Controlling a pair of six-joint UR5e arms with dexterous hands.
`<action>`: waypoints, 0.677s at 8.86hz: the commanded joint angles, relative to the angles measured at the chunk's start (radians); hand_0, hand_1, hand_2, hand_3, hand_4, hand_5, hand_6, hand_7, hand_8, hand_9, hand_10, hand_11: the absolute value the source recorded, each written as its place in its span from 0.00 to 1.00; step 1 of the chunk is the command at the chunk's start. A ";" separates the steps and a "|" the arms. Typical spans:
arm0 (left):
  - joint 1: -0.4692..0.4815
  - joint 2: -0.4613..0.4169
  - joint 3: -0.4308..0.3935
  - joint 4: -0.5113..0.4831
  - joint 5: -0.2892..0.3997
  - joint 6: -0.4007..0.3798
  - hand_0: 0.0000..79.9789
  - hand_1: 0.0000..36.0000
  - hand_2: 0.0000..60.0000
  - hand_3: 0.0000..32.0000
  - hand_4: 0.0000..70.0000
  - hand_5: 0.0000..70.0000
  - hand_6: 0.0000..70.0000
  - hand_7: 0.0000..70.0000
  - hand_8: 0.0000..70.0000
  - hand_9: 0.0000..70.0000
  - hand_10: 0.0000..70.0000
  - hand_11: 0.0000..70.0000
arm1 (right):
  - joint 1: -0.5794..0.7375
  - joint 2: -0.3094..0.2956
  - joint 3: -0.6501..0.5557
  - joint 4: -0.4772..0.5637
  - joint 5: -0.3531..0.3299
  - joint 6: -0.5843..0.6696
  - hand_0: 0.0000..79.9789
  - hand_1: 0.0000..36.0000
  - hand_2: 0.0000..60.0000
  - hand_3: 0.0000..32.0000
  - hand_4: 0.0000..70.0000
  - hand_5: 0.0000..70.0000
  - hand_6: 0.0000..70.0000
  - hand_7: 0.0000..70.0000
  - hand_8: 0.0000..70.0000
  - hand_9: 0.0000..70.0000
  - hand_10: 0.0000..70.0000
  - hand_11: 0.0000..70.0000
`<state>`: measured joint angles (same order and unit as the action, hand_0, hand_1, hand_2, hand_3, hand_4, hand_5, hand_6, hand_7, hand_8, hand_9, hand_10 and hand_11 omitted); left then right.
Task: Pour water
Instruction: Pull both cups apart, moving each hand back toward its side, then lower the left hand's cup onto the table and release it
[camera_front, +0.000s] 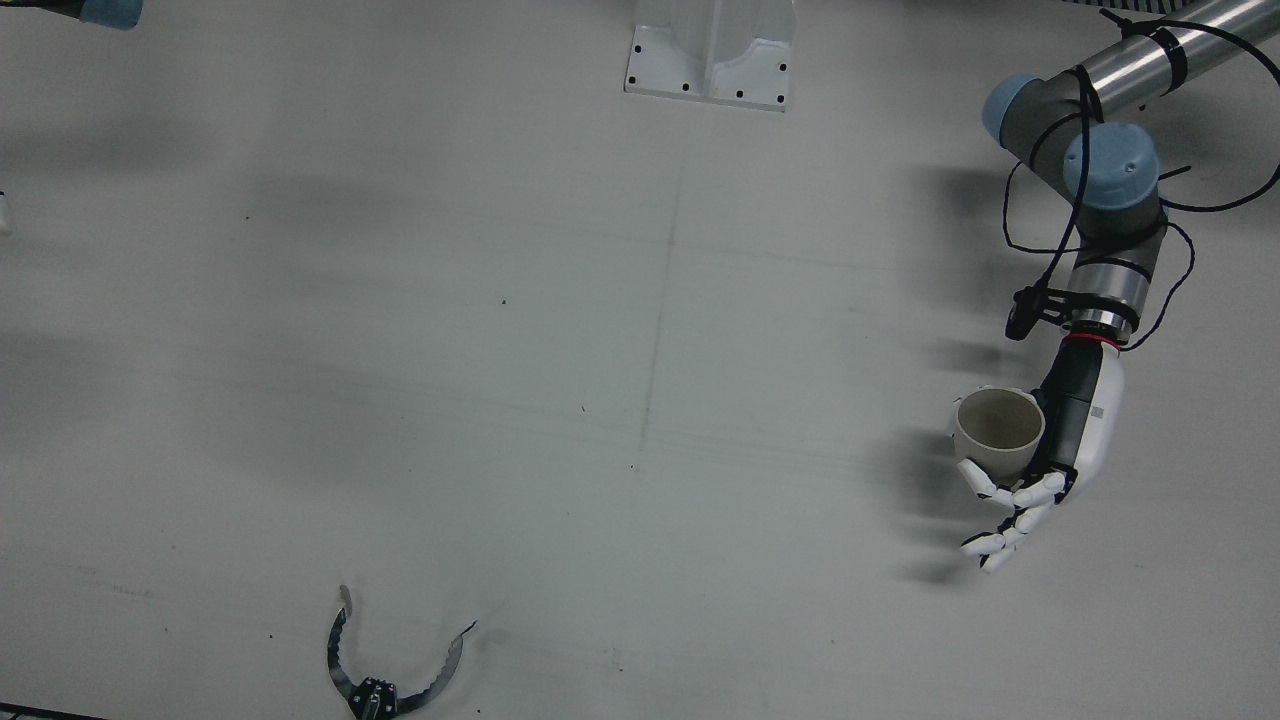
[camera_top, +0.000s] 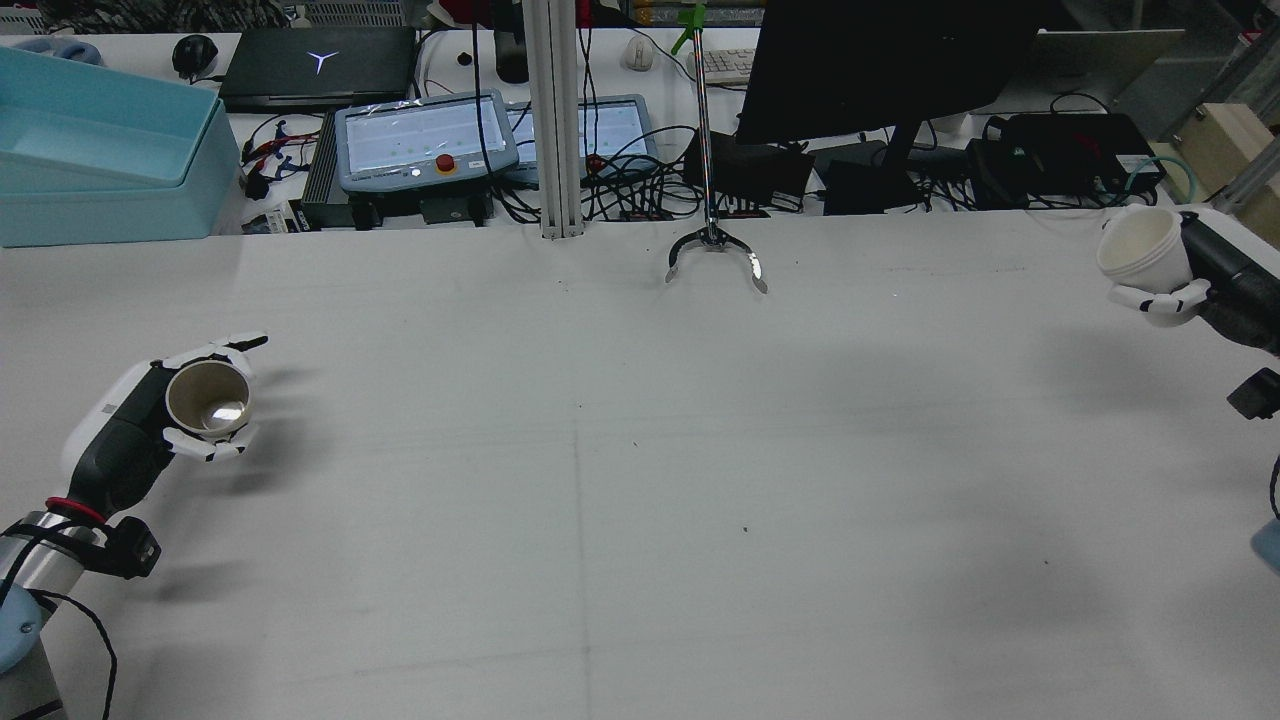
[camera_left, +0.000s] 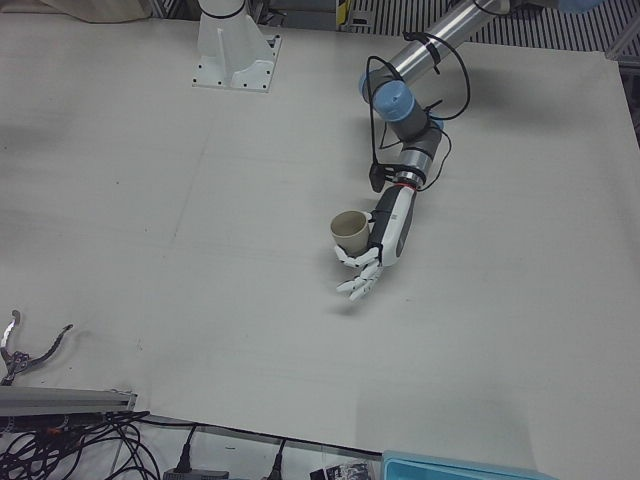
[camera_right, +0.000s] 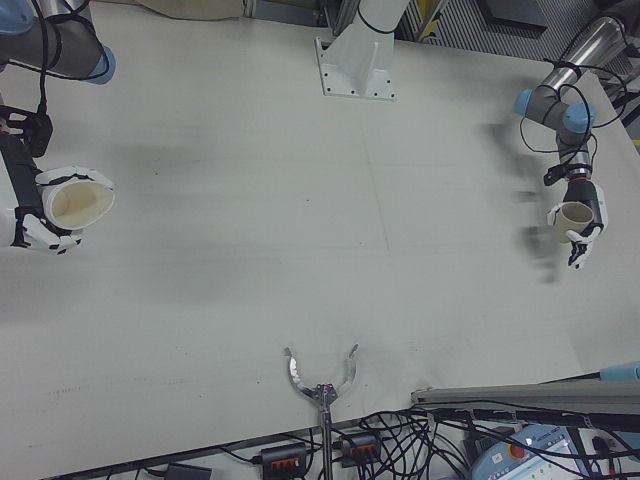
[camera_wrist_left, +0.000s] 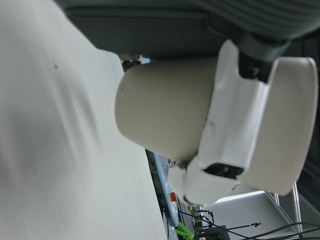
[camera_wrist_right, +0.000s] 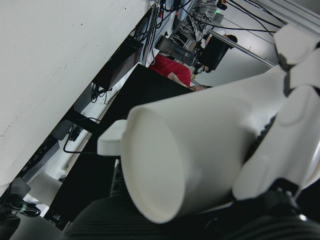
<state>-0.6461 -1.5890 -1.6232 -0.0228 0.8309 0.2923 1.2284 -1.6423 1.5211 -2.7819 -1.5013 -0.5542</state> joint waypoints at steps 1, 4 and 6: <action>-0.012 0.018 0.161 -0.141 -0.012 -0.019 1.00 1.00 1.00 0.00 1.00 1.00 0.31 0.31 0.19 0.19 0.12 0.22 | 0.002 -0.007 -0.016 0.005 0.001 -0.033 0.59 0.26 0.73 0.00 0.50 1.00 0.85 1.00 1.00 1.00 0.95 1.00; -0.009 0.020 0.170 -0.160 -0.004 -0.018 0.92 0.76 0.25 0.00 0.67 1.00 0.25 0.31 0.17 0.12 0.05 0.10 | 0.002 -0.008 -0.113 0.080 0.001 -0.033 0.59 0.27 0.72 0.00 0.48 1.00 0.83 1.00 1.00 1.00 0.93 1.00; 0.000 0.020 0.172 -0.154 -0.004 -0.007 0.73 0.56 0.13 0.00 0.57 0.47 0.18 0.27 0.10 0.06 0.03 0.07 | 0.002 -0.008 -0.117 0.081 0.001 -0.036 0.59 0.26 0.69 0.00 0.46 1.00 0.80 1.00 1.00 1.00 0.94 1.00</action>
<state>-0.6546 -1.5695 -1.4556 -0.1787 0.8249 0.2758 1.2302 -1.6499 1.4233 -2.7144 -1.5000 -0.5874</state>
